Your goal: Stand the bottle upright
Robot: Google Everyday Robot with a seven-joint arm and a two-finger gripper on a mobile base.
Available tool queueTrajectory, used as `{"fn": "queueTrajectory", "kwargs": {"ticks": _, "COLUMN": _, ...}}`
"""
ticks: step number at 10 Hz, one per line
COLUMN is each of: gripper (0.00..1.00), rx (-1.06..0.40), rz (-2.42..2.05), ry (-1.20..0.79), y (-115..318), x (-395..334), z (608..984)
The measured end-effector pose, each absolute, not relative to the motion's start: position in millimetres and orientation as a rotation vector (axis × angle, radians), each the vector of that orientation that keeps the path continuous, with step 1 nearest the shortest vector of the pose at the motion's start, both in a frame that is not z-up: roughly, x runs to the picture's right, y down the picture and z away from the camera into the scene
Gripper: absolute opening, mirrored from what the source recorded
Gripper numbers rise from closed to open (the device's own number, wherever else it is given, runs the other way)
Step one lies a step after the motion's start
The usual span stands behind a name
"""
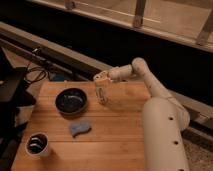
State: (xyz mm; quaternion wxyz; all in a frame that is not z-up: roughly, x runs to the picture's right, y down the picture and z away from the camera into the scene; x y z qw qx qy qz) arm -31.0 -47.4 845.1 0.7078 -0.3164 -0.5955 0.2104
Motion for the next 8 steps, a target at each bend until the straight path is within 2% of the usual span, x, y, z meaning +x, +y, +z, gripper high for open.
{"fn": "queueTrajectory", "kwargs": {"ticks": 4, "gripper": 0.78, "rx": -0.699, "rz": 0.473, "ry": -1.323, "y": -45.7, "x": -27.4, "z": 845.9}}
{"fn": "queueTrajectory", "kwargs": {"ticks": 8, "gripper": 0.80, "rx": -0.677, "rz": 0.477, "ry": -1.316, "y": -48.5, "x": -19.7, "z": 843.0}}
